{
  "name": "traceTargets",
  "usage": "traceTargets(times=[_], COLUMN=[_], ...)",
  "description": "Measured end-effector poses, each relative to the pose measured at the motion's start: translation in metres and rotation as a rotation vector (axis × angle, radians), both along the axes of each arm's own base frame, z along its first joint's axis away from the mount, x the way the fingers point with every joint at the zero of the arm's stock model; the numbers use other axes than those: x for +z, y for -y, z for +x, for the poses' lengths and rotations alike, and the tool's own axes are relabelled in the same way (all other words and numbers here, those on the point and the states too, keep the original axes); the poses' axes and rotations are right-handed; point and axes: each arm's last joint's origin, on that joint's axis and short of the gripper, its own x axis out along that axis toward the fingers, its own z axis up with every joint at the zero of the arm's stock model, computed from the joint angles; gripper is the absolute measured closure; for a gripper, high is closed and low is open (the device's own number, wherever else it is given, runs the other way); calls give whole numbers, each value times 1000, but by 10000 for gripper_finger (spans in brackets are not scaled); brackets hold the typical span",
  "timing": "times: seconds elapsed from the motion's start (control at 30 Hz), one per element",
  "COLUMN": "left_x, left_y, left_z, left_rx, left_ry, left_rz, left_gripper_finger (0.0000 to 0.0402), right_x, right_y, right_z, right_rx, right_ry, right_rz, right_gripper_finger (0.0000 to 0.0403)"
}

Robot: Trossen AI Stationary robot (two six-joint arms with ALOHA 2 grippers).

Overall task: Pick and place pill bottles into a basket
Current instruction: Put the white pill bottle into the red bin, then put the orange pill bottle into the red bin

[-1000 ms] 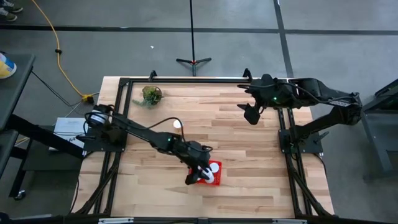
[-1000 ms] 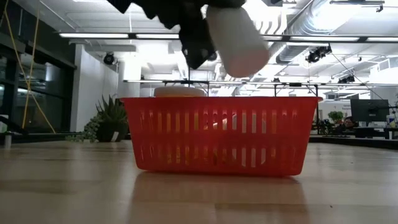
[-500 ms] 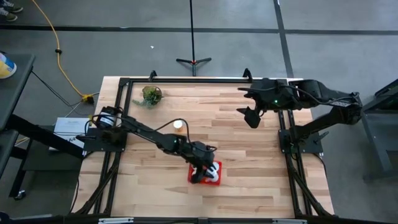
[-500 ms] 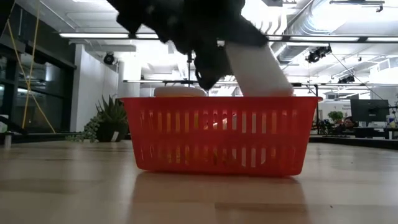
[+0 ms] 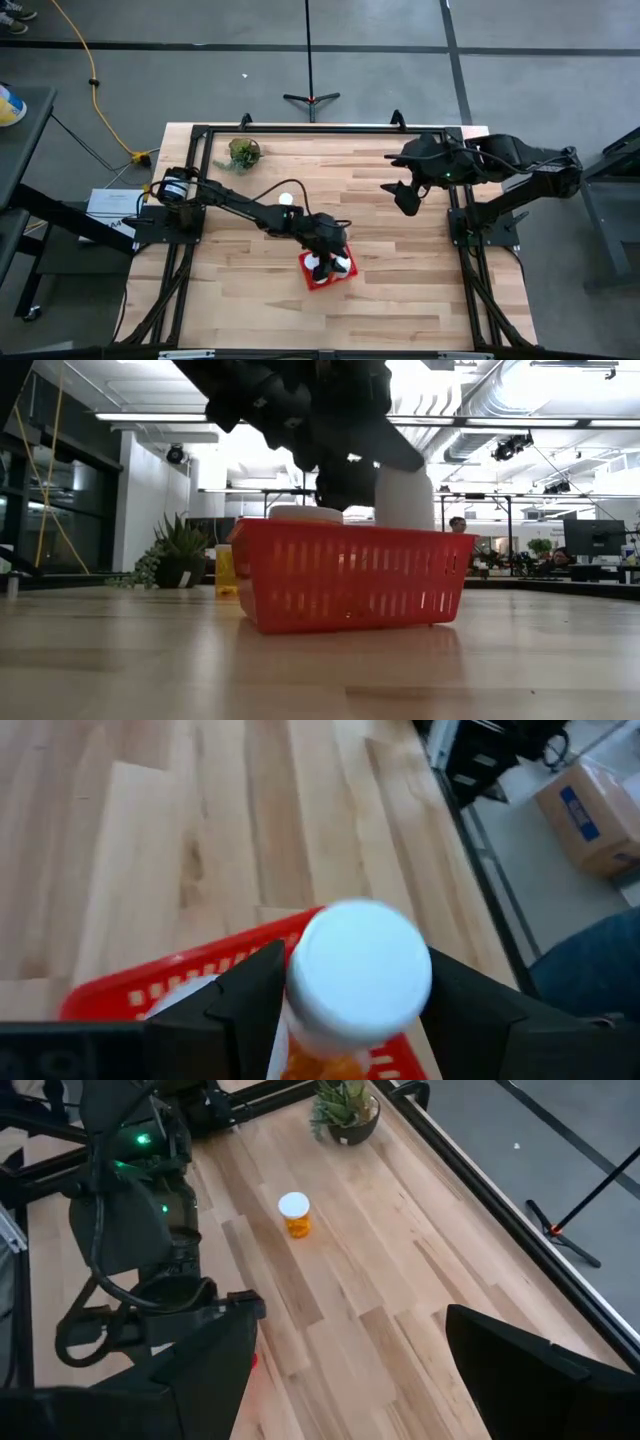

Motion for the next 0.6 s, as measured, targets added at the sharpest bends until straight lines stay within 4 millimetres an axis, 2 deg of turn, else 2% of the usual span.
traceTargets(times=[0.13,0.33,0.6], left_x=[7,35,57], left_y=[3,7,7], left_z=[4,16,23], left_rx=[-1,-19,-32], left_ry=[26,114,150], left_rz=[0,12,93], left_gripper_finger=[152,152,151], right_x=[0,0,-3], right_y=[0,0,0], right_z=[0,0,-4], right_rx=[3,22,17], right_ry=[-1,-12,-62], right_rz=[-2,-14,-22], right_gripper_finger=[86,86,86])
